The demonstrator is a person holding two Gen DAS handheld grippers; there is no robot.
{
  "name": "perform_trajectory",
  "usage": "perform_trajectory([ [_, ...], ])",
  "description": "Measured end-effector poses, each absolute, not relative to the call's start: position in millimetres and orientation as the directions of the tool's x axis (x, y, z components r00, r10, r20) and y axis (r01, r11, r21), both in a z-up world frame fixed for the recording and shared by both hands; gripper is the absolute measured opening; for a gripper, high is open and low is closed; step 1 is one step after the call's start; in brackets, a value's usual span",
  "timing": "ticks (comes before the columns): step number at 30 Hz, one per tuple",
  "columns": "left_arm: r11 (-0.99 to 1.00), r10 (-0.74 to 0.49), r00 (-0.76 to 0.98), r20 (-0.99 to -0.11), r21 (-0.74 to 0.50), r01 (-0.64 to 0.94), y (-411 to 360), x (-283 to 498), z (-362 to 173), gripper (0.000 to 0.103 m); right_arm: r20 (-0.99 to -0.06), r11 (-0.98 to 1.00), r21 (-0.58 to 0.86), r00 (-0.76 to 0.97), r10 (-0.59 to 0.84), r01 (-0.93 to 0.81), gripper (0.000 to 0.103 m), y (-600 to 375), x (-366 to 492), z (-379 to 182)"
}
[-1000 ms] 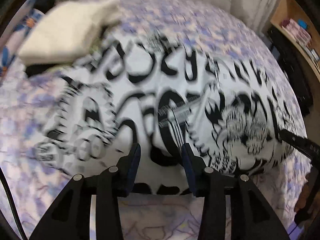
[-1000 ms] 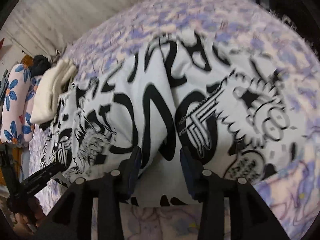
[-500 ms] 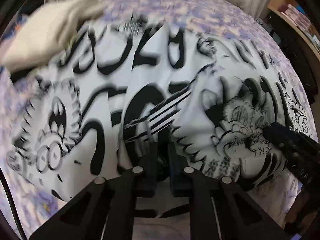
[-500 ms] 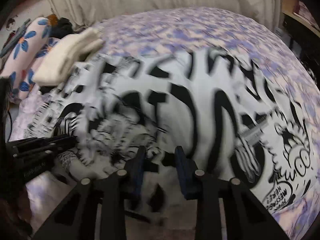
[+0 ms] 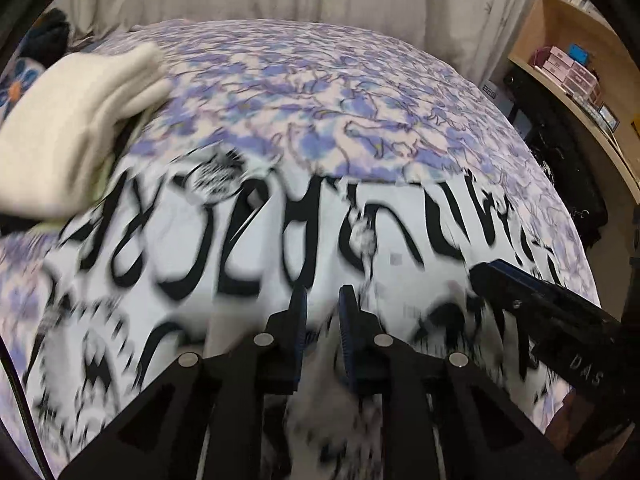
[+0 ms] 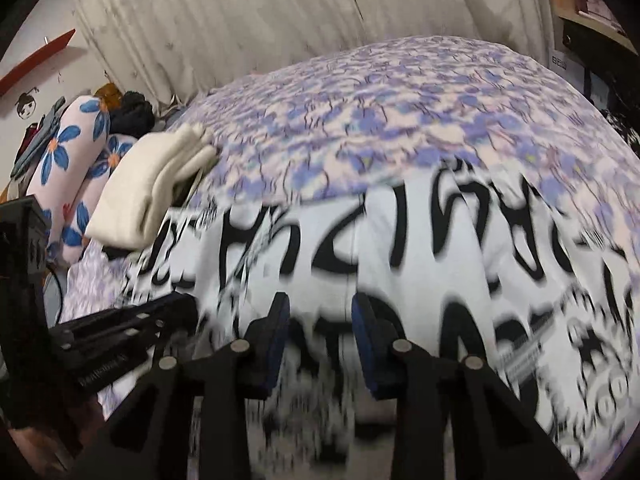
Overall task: Fold large clothes
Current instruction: 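Grasp the jacket bundle edge with both tools and lift it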
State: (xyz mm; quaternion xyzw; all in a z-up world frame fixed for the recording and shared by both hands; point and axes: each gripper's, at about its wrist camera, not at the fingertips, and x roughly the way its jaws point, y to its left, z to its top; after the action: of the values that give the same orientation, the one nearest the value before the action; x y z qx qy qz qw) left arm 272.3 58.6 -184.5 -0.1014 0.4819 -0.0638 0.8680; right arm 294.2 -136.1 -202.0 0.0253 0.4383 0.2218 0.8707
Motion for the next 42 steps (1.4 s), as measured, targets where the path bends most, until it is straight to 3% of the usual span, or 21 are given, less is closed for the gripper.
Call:
perform_trajectory([
  [6,0.977,-0.156,0.496,-0.854,-0.206,-0.047,66.4,324.7,-221.9,0.014,-0.793,0.922,0.166,0.508,0.336,-0.351,0.031,-134.3,339.1,-226.1],
  [8,0.977,-0.140,0.494,-0.858,-0.199,-0.069,76.7,330.4,-230.5,0.013,-0.802,0.951,0.085,0.547,0.241,-0.296,0.030,-149.6,345.4,-231.0],
  [12,0.977,-0.126,0.497,-0.859,-0.194,-0.088,90.6,324.5,-241.1,0.012,-0.818,0.984,0.080,0.554,0.157,-0.160,0.030,-195.9,351.4,-239.1],
  [15,0.978,-0.124,0.502,-0.856,-0.192,-0.084,93.0,320.6,-240.6,0.011,-0.826,0.980,0.164,0.528,0.197,-0.109,0.030,-218.9,351.6,-243.6],
  [24,0.978,-0.127,0.474,-0.871,-0.189,-0.086,94.5,318.1,-228.1,0.013,-0.836,0.985,0.152,0.520,0.175,-0.087,0.031,-209.7,343.1,-234.6],
  [27,0.981,-0.114,0.476,-0.872,-0.173,-0.083,95.1,310.8,-217.0,0.022,-0.838,0.980,0.184,0.510,0.194,-0.072,0.033,-209.4,337.1,-230.8],
  [29,0.982,-0.097,0.479,-0.872,-0.162,-0.095,97.3,304.9,-209.0,0.038,-0.841,0.979,0.195,0.503,0.201,-0.065,0.033,-207.8,331.4,-225.9],
  [31,0.982,-0.082,0.489,-0.868,-0.155,-0.110,100.1,297.3,-199.1,0.045,-0.840,0.976,0.207,0.500,0.213,-0.068,0.033,-205.0,323.7,-218.6],
  [34,0.978,-0.086,0.495,-0.865,-0.169,-0.125,104.9,283.5,-182.8,0.046,-0.838,0.974,0.209,0.498,0.223,-0.084,0.033,-199.0,313.0,-207.2],
  [38,0.970,-0.083,0.489,-0.868,-0.183,-0.160,110.7,261.5,-166.1,0.056,-0.829,0.971,0.211,0.506,0.237,-0.110,0.033,-191.0,294.5,-187.8],
  [42,0.964,-0.086,0.476,-0.875,-0.194,-0.183,116.5,237.4,-154.7,0.057,-0.823,0.968,0.210,0.510,0.251,-0.137,0.033,-183.7,276.1,-171.7],
])
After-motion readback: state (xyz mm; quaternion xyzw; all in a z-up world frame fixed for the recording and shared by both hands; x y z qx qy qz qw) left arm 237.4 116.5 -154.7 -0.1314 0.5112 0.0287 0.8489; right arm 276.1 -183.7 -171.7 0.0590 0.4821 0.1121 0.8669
